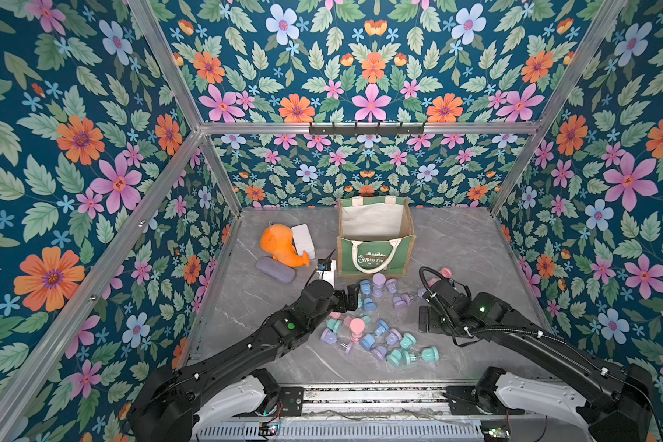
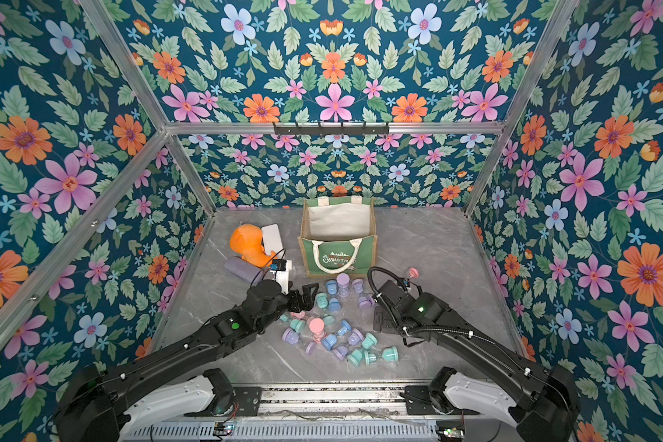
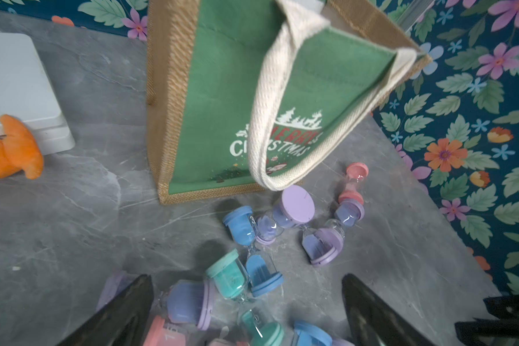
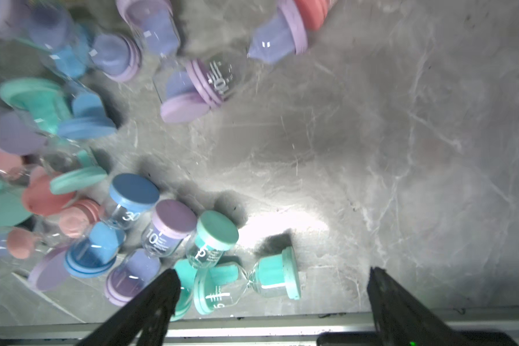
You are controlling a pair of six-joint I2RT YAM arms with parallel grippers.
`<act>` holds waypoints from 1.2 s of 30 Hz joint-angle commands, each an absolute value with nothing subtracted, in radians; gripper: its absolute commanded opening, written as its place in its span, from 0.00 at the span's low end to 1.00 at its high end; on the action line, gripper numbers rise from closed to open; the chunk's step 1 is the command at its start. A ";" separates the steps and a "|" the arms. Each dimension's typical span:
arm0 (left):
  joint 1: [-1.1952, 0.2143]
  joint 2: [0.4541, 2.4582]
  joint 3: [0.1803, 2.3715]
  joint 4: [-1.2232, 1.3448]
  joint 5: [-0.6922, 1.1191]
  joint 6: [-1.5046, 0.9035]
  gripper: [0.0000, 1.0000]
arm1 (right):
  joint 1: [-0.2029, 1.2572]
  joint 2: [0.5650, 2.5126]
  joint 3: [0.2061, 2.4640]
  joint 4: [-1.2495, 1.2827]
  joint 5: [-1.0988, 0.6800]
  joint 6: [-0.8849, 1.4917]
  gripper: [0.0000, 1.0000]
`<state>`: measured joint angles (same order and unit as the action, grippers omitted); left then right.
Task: Put the hourglass into the canvas bag
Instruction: Pick up the hourglass from the center of the board.
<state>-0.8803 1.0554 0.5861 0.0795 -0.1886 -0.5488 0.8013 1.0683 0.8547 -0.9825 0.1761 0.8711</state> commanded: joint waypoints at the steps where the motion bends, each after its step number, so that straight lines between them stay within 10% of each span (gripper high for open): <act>1: -0.939 1.092 0.596 0.119 -0.248 -0.588 1.00 | 0.850 1.081 0.823 -1.019 0.171 1.041 0.99; 36: -1.010 1.095 0.679 -0.017 -0.257 -0.595 1.00 | 1.110 1.236 0.611 -0.724 0.096 1.666 0.69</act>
<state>-1.0107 1.0946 0.6682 -0.0051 -0.2623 -0.6006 1.1088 1.2282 0.6151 -0.7212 0.0925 1.6123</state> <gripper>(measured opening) 0.998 0.685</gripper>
